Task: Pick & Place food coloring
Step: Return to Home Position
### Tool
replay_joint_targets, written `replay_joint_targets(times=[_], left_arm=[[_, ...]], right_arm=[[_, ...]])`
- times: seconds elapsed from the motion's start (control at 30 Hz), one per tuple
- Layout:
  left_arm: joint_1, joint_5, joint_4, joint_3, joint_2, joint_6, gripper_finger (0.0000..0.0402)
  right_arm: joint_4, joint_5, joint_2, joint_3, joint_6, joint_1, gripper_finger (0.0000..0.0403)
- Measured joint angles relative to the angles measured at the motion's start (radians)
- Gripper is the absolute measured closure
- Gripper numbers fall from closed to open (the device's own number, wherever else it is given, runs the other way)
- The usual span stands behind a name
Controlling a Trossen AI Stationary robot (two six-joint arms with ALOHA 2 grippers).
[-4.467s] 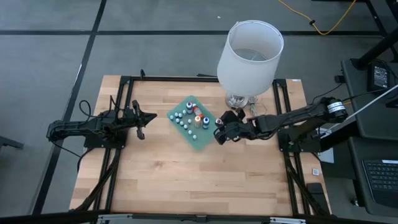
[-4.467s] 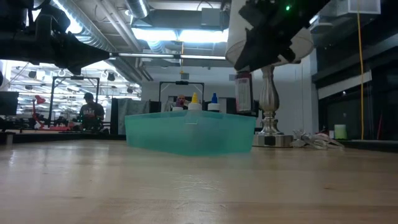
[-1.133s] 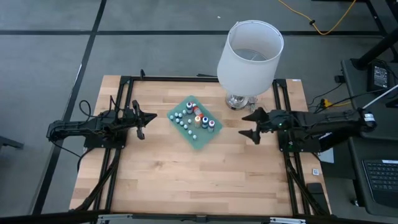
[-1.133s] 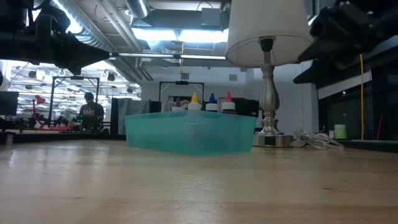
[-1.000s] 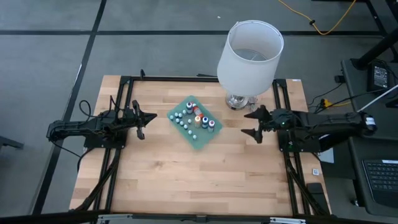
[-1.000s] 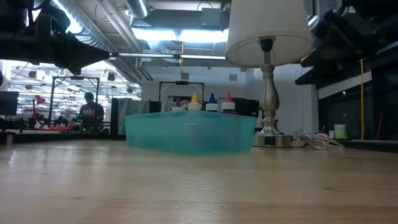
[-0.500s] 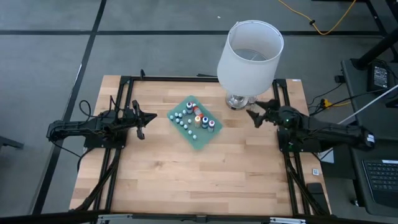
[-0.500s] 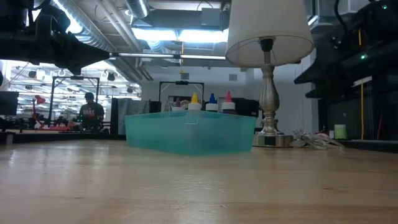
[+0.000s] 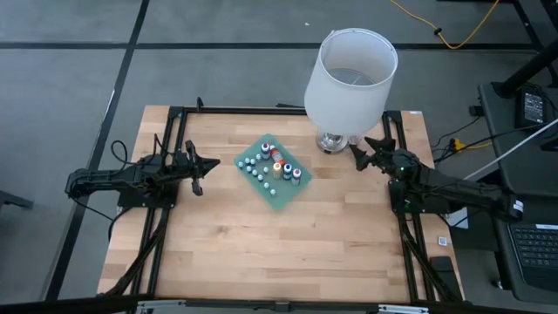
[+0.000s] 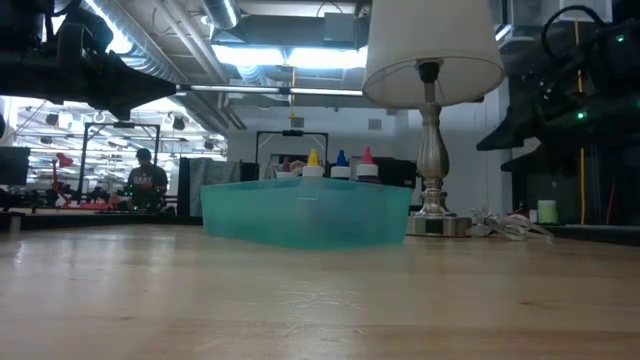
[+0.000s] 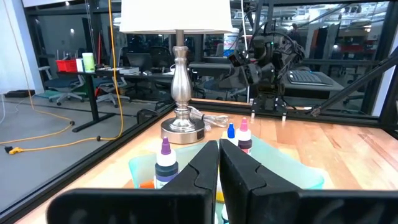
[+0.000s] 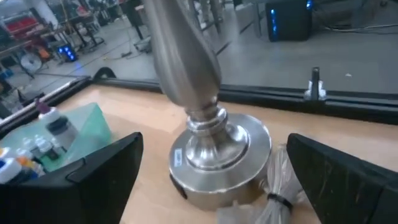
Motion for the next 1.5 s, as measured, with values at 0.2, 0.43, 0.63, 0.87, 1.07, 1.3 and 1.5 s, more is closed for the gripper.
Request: replay_joint_targets(times=[0.2, 0.43, 0.63, 0.87, 1.07, 1.3, 1.5], left_arm=[[0.0, 0.0, 0.0, 0.0, 0.0, 0.0, 0.0391], [0.0, 0.0, 0.0, 0.0, 0.0, 0.0, 0.0395], [0.0, 0.0, 0.0, 0.0, 0.0, 0.0, 0.0389], [0.0, 0.0, 0.0, 0.0, 0.0, 0.0, 0.0393], [0.0, 0.0, 0.0, 0.0, 0.0, 0.0, 0.0394], [0.0, 0.0, 0.0, 0.0, 0.0, 0.0, 0.0389], [0.0, 0.0, 0.0, 0.0, 0.0, 0.0, 0.0394]], right_arm=[[-0.002, 0.001, -0.06, 0.0, -0.095, -0.039, 0.0006], [-0.005, -0.024, -0.158, 0.0, -0.223, -0.054, 0.0006], [-0.008, -0.09, -0.205, 0.0, -0.222, -0.054, 0.0006], [-0.009, -0.098, -0.208, 0.0, -0.224, -0.054, 0.0006], [-0.009, -0.098, -0.208, 0.0, -0.224, -0.054, 0.0006], [-0.01, -0.098, -0.214, 0.0, -0.224, -0.054, 0.0006], [-0.011, -0.098, -0.302, 0.0, -0.223, -0.054, 0.0006]])
